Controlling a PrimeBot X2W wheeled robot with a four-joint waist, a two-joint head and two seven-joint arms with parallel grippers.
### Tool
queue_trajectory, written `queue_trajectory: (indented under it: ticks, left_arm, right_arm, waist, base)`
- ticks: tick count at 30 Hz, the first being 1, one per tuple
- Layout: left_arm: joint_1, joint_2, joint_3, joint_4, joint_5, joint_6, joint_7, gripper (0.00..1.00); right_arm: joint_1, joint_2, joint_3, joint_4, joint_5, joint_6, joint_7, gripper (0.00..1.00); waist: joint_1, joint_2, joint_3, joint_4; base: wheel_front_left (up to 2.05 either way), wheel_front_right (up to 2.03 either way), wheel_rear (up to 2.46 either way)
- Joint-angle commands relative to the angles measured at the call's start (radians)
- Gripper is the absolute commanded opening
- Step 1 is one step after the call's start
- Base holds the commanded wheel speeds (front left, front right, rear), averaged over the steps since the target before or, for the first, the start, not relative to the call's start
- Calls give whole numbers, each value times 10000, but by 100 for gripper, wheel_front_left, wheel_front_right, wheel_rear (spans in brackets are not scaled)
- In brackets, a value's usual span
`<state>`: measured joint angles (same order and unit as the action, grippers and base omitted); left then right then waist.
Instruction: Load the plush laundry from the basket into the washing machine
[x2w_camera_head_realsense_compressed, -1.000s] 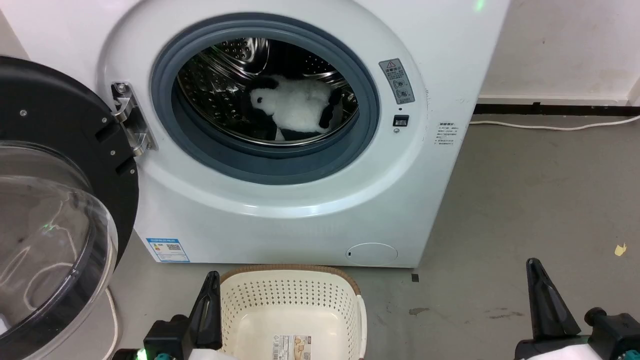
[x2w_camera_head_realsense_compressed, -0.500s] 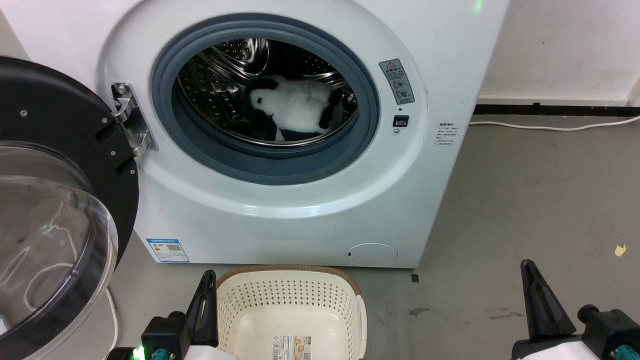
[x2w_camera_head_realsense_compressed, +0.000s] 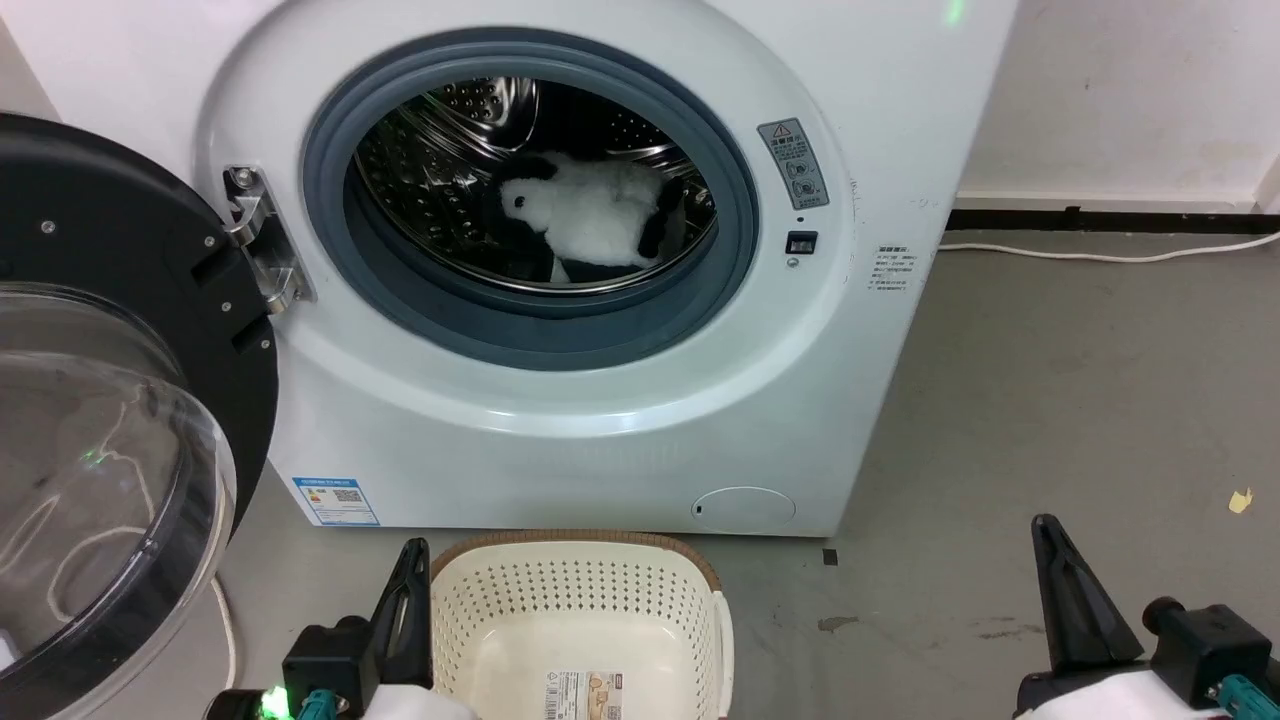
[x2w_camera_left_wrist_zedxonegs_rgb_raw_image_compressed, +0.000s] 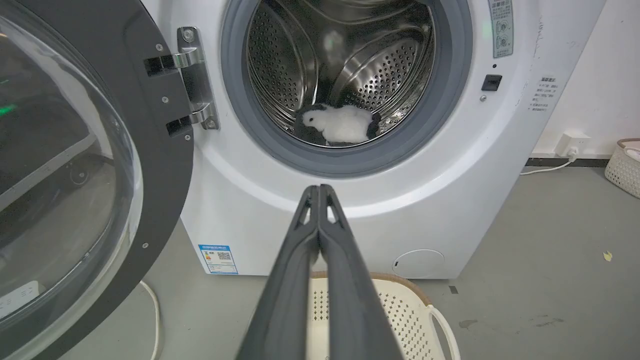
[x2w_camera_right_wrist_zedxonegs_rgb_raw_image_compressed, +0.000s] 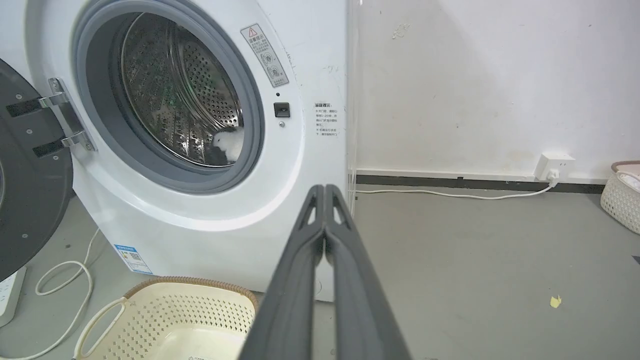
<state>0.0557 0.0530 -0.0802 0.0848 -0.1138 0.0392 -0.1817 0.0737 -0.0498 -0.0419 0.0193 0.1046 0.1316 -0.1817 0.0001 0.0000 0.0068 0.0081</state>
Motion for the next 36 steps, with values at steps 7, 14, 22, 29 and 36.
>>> queue_trajectory:
  ticks: [7,14,22,29,36]
  left_arm:
    - [-191,-8,121,-153,185,-79,207,0]
    - [-223,-10,181,-214,269,-107,350,0]
    - [-261,-12,251,-285,366,-138,513,0]
    - [-293,-13,311,-347,451,-166,657,0]
    - [-326,-15,372,-409,536,-194,799,0]
  right_arm:
    - [-173,-2,65,-62,-173,-3,199,0]
    - [-223,-2,96,-73,-250,-4,342,0]
    - [-280,-2,132,-87,-339,-5,507,0]
    - [-330,-2,164,-98,-417,-5,651,0]
    - [-380,-3,195,-110,-494,-6,794,0]
  waist:
    - [0,0,-7,-8]
    - [-1,0,-12,-15]
    - [-1,0,-18,-22]
    - [-1,0,-24,-29]
    - [-1,0,-29,-35]
  base:
    - [0,0,0]
    - [0,0,0]
    - [0,0,0]
    - [0,0,0]
    - [0,0,0]
